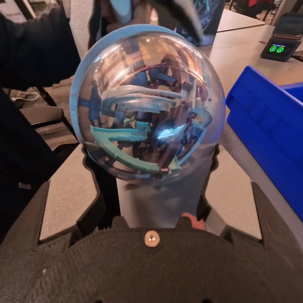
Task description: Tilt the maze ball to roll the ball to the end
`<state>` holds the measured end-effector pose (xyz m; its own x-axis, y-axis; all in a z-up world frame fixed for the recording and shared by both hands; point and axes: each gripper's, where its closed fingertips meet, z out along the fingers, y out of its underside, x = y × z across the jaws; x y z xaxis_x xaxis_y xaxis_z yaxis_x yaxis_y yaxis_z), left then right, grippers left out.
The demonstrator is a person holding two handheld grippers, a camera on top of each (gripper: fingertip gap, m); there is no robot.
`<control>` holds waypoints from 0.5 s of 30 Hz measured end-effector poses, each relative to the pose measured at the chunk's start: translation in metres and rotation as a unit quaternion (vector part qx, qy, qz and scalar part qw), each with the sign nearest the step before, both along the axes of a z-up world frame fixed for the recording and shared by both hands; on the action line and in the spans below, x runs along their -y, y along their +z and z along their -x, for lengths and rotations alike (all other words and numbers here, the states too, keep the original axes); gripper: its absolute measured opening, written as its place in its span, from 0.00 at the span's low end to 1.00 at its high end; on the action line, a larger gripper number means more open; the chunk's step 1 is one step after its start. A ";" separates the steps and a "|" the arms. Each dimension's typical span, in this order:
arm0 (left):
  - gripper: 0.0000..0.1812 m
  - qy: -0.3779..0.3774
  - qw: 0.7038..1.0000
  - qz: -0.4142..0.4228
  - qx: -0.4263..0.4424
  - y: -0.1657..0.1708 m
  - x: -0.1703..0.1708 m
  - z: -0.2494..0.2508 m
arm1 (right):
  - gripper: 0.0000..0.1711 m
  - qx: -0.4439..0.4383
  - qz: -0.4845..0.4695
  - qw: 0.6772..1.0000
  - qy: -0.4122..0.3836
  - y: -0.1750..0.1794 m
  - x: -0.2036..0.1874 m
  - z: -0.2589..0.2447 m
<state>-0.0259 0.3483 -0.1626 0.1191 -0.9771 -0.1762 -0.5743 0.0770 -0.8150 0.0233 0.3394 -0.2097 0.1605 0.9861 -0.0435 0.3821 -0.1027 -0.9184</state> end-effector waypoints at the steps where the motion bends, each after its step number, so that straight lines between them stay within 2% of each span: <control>1: 0.68 0.026 0.999 0.022 0.015 -0.003 0.004 0.002 | 0.84 0.002 -0.005 1.000 -0.007 0.000 0.000 0.000; 4: 0.69 0.114 0.985 0.098 0.088 -0.002 0.011 -0.002 | 0.84 0.013 -0.024 0.999 -0.023 0.001 0.002 0.003; 7: 0.67 0.179 0.961 0.183 0.102 -0.011 0.017 -0.002 | 0.84 0.029 -0.040 0.998 -0.041 0.000 0.002 0.002; 15: 0.59 0.208 0.952 0.193 0.115 -0.011 0.029 0.008 | 0.83 0.050 -0.075 0.994 -0.061 0.000 0.007 0.002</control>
<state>-0.0338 0.3197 -0.1735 0.5012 -0.8239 0.2645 -0.2933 -0.4493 -0.8439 0.0214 0.3324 -0.2101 0.2763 0.9530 0.1241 0.4647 -0.0194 -0.8853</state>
